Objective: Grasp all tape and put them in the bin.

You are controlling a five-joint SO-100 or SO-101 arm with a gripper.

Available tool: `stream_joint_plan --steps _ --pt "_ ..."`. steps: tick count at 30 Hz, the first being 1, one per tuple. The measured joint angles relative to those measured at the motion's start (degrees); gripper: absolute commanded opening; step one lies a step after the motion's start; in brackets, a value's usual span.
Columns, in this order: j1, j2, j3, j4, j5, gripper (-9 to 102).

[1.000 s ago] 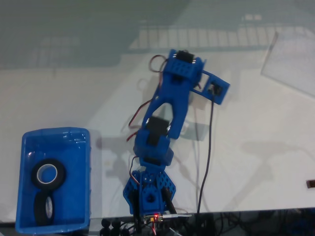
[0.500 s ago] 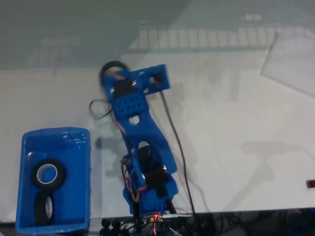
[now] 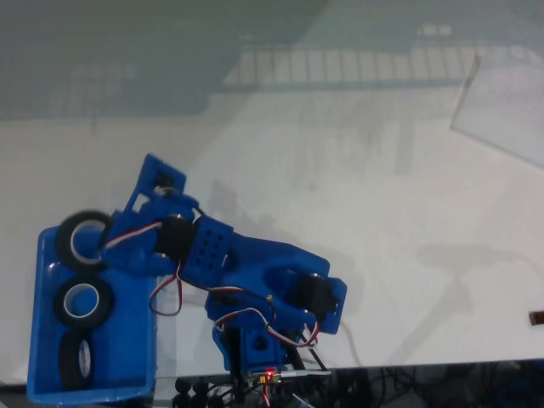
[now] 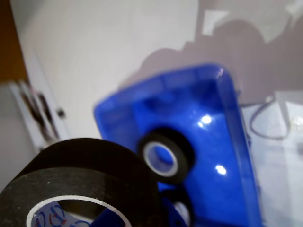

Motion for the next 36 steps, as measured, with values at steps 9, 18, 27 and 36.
stream_joint_plan --steps 9,18,27,36 --pt "-6.06 -3.43 7.65 -6.15 -3.87 0" --pt "-6.24 -6.06 9.05 -9.84 -5.19 16" --pt "-5.01 -5.19 9.05 -10.02 -3.69 30" --pt "5.71 -0.18 9.05 -10.37 -5.27 30"
